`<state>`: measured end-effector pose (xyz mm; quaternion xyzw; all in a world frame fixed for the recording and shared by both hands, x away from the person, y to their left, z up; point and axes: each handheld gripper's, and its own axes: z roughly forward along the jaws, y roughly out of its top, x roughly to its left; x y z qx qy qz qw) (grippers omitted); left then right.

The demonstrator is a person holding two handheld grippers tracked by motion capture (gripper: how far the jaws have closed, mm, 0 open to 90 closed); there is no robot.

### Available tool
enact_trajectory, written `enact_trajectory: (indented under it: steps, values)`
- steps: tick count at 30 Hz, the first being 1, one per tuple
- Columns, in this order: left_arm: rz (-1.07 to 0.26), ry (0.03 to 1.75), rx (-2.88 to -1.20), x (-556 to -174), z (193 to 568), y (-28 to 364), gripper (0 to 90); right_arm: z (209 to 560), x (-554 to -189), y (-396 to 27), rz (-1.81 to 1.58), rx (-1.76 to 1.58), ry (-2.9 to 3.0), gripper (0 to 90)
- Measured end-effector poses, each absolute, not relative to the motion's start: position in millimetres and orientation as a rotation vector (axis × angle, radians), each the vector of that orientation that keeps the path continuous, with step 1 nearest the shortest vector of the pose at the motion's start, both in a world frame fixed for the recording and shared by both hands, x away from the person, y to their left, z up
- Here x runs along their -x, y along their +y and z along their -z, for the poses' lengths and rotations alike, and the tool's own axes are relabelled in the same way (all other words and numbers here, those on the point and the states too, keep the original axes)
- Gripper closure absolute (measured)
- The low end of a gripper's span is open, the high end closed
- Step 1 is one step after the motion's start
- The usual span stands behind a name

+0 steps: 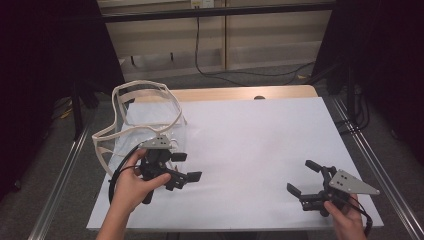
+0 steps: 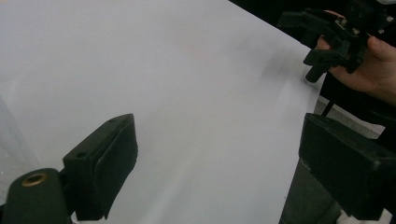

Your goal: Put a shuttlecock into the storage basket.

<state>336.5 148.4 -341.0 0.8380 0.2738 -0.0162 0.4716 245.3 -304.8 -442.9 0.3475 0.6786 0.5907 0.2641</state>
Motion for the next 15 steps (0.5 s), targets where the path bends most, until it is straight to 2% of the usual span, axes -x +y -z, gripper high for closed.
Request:
enact_trajectory:
  steps: [15]
  values:
    - [0.037, 0.651, -1.965, -333, 368, 159, 9.7, 443, -245, -305, -1.599, -0.940, 1.833, 0.4]
